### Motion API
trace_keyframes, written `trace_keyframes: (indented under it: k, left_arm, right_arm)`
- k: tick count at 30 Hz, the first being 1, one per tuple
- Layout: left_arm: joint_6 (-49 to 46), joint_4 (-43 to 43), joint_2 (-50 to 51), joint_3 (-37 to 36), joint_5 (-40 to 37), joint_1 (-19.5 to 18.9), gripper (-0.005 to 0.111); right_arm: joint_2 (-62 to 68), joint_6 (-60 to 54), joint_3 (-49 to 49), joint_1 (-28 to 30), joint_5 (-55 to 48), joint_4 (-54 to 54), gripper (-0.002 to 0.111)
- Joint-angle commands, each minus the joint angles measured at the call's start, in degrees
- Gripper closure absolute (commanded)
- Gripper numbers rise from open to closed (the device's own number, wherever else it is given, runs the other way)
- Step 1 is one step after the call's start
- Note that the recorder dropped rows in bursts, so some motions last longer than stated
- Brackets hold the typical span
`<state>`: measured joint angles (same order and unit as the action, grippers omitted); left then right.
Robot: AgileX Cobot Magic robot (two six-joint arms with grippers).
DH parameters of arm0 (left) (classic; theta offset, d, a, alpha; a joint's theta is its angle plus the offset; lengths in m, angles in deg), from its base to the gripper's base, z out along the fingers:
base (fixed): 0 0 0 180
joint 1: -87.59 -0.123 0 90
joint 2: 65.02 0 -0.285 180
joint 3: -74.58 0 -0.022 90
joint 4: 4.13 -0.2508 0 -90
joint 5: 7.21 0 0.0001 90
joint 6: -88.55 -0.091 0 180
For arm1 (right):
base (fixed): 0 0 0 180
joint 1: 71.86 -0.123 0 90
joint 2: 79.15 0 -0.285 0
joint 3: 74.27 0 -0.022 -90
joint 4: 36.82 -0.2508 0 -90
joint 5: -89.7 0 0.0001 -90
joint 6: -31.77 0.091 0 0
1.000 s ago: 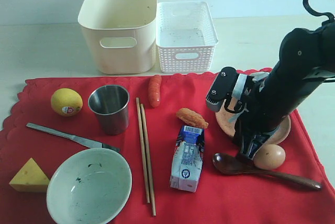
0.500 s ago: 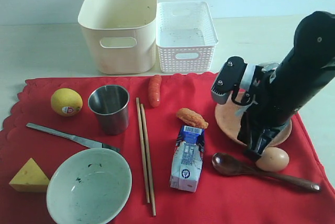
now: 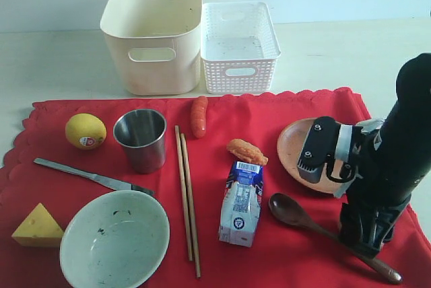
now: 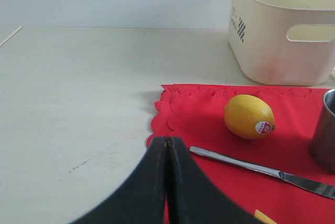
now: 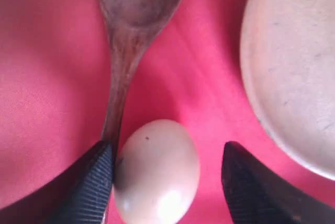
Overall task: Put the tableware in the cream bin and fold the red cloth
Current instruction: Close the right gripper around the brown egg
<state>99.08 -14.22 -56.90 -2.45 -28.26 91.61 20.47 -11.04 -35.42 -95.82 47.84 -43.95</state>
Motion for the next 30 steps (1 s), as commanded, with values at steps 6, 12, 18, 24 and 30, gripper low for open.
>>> trace_keyframes:
  k: [6,12,18,24,30]
  left_arm:
    - [0.2,0.5,-0.3,-0.2,0.3,-0.1,0.107]
    - [0.2,0.5,-0.3,-0.2,0.3,-0.1,0.107]
    - [0.2,0.5,-0.3,-0.2,0.3,-0.1,0.107]
    - [0.2,0.5,-0.3,-0.2,0.3,-0.1,0.107]
    - [0.2,0.5,-0.3,-0.2,0.3,-0.1,0.107]
  right_arm:
    - [-0.5,12.2,0.3,0.0,-0.2,6.5,0.049]
    - [-0.5,16.0,0.3,0.0,-0.9,7.1,0.049]
    - [-0.3,17.4,3.6,0.0,3.2,7.1,0.051]
    - [0.2,17.4,4.3,0.0,6.0,5.6,0.086]
    - [-0.7,17.4,4.3,0.0,5.6,5.6,0.108]
